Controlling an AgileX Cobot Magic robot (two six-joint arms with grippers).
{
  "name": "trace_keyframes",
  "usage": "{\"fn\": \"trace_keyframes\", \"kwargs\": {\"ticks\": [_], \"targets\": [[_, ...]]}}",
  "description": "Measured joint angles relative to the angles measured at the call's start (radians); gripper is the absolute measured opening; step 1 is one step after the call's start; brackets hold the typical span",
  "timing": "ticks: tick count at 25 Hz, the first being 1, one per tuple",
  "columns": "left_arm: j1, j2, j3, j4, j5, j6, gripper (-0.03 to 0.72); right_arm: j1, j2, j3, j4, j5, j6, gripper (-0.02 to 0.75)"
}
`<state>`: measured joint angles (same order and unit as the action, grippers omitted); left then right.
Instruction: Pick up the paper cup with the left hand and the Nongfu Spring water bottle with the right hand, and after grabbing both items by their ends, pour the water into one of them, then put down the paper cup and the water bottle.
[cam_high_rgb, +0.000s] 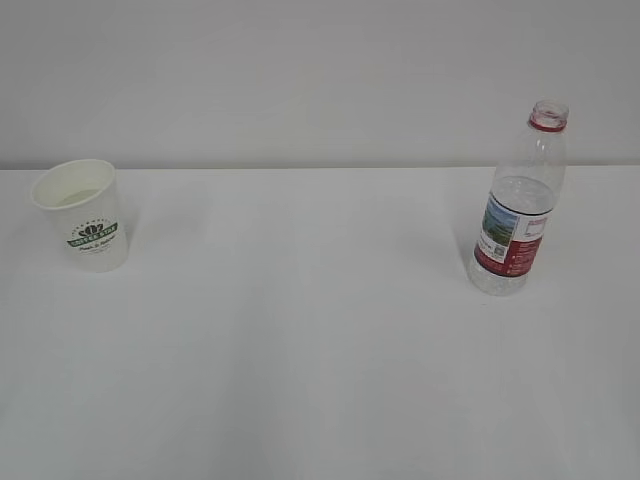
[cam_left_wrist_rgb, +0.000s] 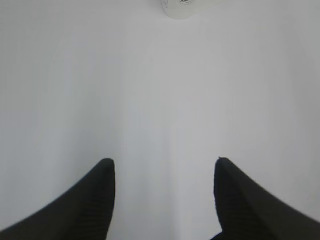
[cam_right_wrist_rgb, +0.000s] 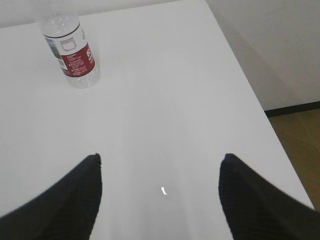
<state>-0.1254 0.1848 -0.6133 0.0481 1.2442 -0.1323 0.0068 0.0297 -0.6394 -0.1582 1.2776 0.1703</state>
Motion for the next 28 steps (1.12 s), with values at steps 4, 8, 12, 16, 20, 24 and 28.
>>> {"fn": "trace_keyframes", "kwargs": {"ticks": [4,8,12,16,20,24,28], "targets": [[0.000,0.000,0.002,0.000,-0.036,0.000,0.451,0.000,0.000,0.031,0.000,0.000,-0.002,0.548],[0.000,0.000,0.002,0.014,-0.069,0.000,0.450,0.000,0.000,0.070,0.000,0.000,-0.002,0.548],[0.000,0.000,0.002,0.018,-0.075,0.000,0.450,0.000,0.000,0.091,0.000,0.000,-0.002,0.548],[0.000,0.000,0.016,0.018,-0.083,0.000,0.450,0.000,0.000,0.093,0.000,-0.005,-0.002,0.548],[0.000,0.000,0.051,0.018,-0.091,0.000,0.450,0.000,0.000,0.101,0.000,-0.023,-0.002,0.548],[0.000,0.000,0.069,0.018,-0.110,0.000,0.449,0.000,0.000,0.104,0.000,-0.027,-0.003,0.548],[0.000,0.000,0.073,0.022,-0.145,0.000,0.445,0.000,0.000,0.104,0.000,-0.033,-0.003,0.548]]}}
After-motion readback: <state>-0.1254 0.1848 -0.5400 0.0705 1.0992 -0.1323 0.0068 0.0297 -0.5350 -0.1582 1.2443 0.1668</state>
